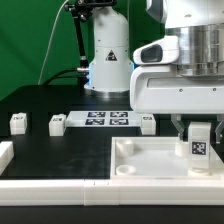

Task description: Assemble one leg

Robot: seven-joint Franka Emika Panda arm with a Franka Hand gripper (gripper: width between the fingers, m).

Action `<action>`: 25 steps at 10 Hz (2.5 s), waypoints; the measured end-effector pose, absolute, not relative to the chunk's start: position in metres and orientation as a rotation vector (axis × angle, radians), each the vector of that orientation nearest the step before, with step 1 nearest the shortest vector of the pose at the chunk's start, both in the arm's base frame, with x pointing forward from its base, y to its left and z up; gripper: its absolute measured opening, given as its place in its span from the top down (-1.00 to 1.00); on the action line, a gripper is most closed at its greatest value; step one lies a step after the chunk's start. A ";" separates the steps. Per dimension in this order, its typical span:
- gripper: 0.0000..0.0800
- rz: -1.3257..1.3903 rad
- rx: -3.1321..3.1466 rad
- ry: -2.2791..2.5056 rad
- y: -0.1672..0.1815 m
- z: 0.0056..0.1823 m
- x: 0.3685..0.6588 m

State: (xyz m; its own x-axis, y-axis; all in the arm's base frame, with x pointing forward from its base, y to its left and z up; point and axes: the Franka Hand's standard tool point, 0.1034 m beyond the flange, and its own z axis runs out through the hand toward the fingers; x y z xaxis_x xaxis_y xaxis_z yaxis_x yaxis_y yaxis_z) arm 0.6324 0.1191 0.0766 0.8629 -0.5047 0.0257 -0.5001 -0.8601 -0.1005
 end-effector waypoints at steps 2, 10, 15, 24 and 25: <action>0.28 -0.061 -2.819 1.149 0.118 0.076 0.633; -0.26 0.005 -2.372 1.867 0.118 0.076 0.632; -0.61 -0.046 -2.737 1.300 0.123 0.073 0.633; -0.62 -0.192 -3.107 -0.097 0.122 0.075 0.640; -0.62 -0.194 -3.105 -0.260 0.120 0.075 0.640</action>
Offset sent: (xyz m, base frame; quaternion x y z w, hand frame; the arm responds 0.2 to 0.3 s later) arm -0.0039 -0.0058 -0.0040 -0.0122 -0.0022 0.3057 0.9520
